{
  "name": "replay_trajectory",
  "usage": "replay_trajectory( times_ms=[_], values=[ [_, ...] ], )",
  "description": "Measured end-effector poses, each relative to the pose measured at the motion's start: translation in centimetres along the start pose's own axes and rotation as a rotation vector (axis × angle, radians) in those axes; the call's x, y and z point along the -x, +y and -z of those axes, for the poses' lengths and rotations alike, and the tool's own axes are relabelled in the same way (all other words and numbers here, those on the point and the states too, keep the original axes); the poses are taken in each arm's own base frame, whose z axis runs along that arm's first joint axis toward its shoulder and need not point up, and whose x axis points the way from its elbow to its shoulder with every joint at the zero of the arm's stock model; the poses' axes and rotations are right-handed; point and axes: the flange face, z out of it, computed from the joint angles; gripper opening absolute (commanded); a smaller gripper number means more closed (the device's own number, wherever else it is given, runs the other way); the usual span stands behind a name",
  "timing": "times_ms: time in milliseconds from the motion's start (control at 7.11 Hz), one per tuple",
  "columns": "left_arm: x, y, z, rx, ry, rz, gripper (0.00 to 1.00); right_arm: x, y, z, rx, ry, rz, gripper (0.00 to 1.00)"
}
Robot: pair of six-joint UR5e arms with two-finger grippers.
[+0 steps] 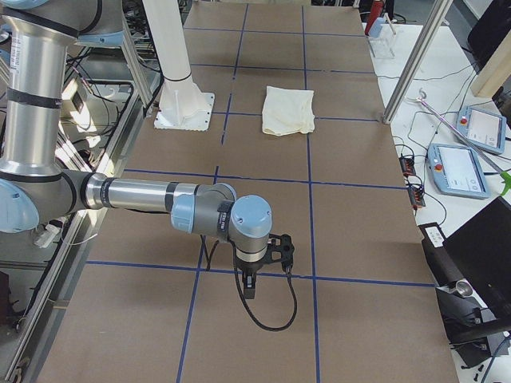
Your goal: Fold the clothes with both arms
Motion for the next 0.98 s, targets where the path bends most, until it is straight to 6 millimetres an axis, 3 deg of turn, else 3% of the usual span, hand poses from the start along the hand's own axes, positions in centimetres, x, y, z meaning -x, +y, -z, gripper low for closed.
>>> replay_trajectory(
  times_ms=[985],
  values=[
    [0.7, 0.46, -0.73, 0.017, 0.001, 0.018, 1.0, 1.03, 0.01, 0.73, -0.025, -0.039, 0.028, 1.0]
  ],
)
